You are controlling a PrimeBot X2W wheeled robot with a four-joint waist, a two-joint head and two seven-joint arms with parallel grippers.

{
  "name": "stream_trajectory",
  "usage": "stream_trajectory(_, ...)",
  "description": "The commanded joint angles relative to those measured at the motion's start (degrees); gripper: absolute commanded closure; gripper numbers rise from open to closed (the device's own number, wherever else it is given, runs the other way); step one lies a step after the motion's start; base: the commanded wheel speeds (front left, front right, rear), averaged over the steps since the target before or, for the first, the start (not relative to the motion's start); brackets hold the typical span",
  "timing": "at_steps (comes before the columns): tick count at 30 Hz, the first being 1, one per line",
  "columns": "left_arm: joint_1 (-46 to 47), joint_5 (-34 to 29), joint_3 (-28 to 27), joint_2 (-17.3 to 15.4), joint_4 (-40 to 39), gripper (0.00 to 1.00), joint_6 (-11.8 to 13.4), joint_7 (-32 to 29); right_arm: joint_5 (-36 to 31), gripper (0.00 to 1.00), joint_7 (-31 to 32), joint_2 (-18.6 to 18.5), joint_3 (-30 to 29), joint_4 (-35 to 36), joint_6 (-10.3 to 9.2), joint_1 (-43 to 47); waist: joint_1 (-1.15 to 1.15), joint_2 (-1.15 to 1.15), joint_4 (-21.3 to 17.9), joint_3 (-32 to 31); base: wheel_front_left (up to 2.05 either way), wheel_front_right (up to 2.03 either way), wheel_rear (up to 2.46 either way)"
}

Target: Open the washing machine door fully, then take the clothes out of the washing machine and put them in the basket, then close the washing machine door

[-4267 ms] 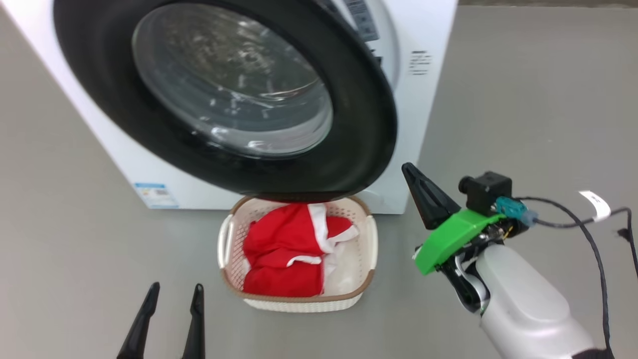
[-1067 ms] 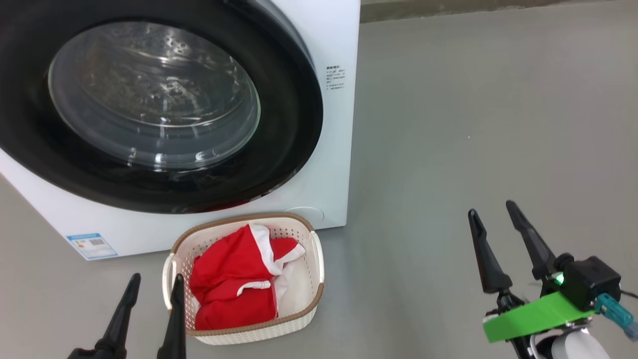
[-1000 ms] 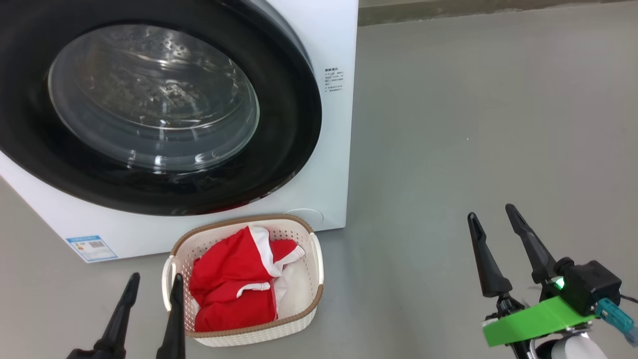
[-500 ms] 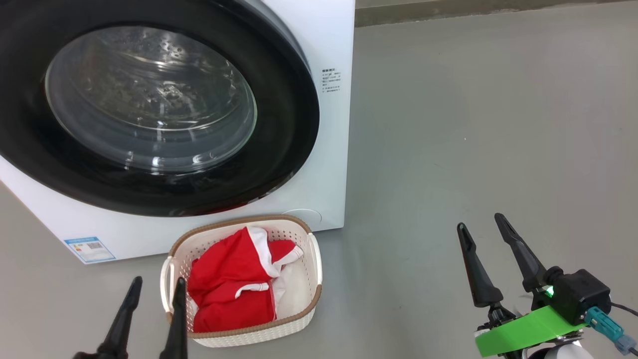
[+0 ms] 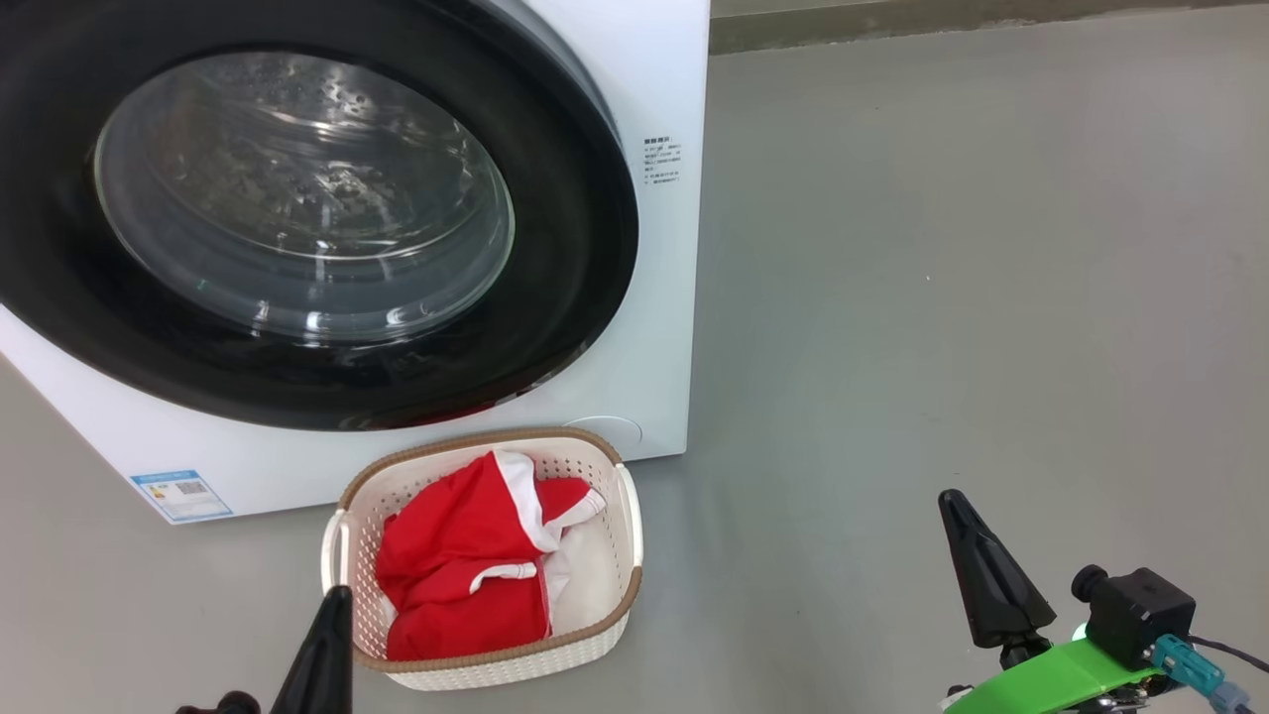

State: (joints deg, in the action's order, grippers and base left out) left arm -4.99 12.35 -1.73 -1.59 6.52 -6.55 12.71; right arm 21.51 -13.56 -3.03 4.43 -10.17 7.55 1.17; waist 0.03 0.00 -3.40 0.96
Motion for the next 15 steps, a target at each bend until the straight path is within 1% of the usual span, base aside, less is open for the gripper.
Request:
stream_trajectory(1, 0.84, 1.26, -0.46, -0.45, -1.05, 1.0, -0.07, -0.15, 1.19, 1.0, 0.1, -0.33, -0.27, 1.3, 0.0, -1.43, 0.04, 0.0, 0.03, 0.02, 0.0, 0.0, 0.0)
stream_trajectory(4, 1.15, 3.29, -0.55, -0.47, -0.8, 1.0, -0.09, -0.62, 3.11, 1.0, 0.5, -0.43, -0.4, 1.12, -0.01, -1.64, -0.02, 0.0, 0.11, 0.09, 0.0, 0.0, 0.0)
stream_trajectory(15, 2.15, 10.75, -0.94, -0.55, 0.02, 1.0, -0.17, -2.4, 10.07, 1.0, 2.03, -0.71, -0.96, 0.62, -0.01, -2.22, -0.03, 0.0, 0.43, 0.02, 0.0, 0.0, 0.0)
